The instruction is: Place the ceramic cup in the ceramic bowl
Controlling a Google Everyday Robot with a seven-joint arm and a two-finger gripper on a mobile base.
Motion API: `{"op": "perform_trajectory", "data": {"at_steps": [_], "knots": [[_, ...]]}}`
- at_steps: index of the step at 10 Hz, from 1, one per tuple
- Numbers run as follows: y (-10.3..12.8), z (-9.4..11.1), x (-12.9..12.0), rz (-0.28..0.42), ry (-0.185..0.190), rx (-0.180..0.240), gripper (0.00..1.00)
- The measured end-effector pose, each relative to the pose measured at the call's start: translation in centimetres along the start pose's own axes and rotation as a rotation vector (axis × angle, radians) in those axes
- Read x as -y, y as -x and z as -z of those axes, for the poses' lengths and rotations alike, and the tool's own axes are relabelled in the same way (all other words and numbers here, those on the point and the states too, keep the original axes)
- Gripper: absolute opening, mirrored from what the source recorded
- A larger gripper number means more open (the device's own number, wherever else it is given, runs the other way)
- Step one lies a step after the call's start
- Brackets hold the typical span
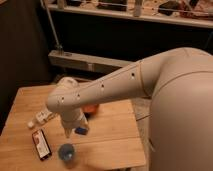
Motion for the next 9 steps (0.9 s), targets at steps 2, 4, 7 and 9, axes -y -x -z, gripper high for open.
{"op": "perform_trajectory", "data": {"at_steps": [2,4,7,9], "knots": [[-0.7,-1.4,-1.1,0.026,0.007,-0.014,0.65],[-1.8,-2.7,-2.1,0.030,0.021,-0.031,0.65],[-3.0,-4.5,-2.8,0.018,0.031,-0.052,0.65],[-3.2,-5.8,-3.0,0.016,0.032,-0.064,0.65]]}}
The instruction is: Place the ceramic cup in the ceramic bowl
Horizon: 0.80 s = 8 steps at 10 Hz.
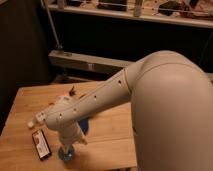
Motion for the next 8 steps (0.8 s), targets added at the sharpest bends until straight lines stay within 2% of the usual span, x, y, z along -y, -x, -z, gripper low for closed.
{"op": "perform_trajectory", "data": {"at_steps": [2,5,6,8], "knots": [[0.3,-1.1,0.0,-0.002,-0.003,-0.008,0.65],[0.7,-3.7,0.3,-0.002,-0.002,-0.041,0.64],[1.2,-4.5,0.3,0.006,0.002,-0.049,0.57],[2.6,-4.5,0.2,0.013,0.004,-0.044,0.38]]}}
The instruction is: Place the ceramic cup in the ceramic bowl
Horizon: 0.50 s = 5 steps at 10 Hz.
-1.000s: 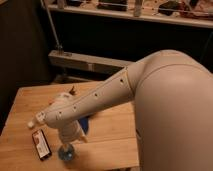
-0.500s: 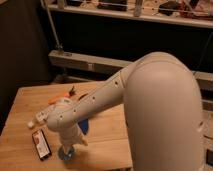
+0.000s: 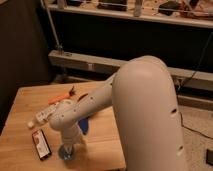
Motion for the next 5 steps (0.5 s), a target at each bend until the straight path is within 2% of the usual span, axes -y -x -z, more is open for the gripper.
{"op": "perform_trajectory", "data": {"at_steps": [1,3,5], "knots": [[0.8,0.4,0.0,-0.003,0.002,0.004,0.29],[1.9,1.2,0.6,-0.038,0.009,-0.021,0.07],[3.1,2.9,2.2,-0.101,0.022,-0.030,0.00]]}}
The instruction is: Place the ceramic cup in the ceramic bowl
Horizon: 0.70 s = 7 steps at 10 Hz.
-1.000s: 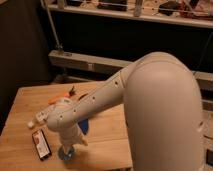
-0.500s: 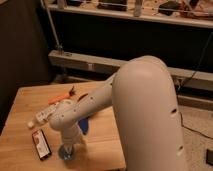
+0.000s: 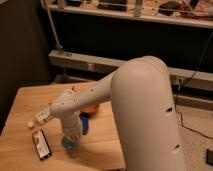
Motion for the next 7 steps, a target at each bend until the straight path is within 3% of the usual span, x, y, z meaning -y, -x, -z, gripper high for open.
{"op": "perform_trajectory", "data": {"at_steps": [2,5,7], "knots": [[2.4,3.0,1.9,-0.062,0.026,0.023,0.00],[6.8,7.8,4.5,-0.127,0.102,0.086,0.00],[10.2,10.9,7.4,-0.179,0.130,0.127,0.00]]}}
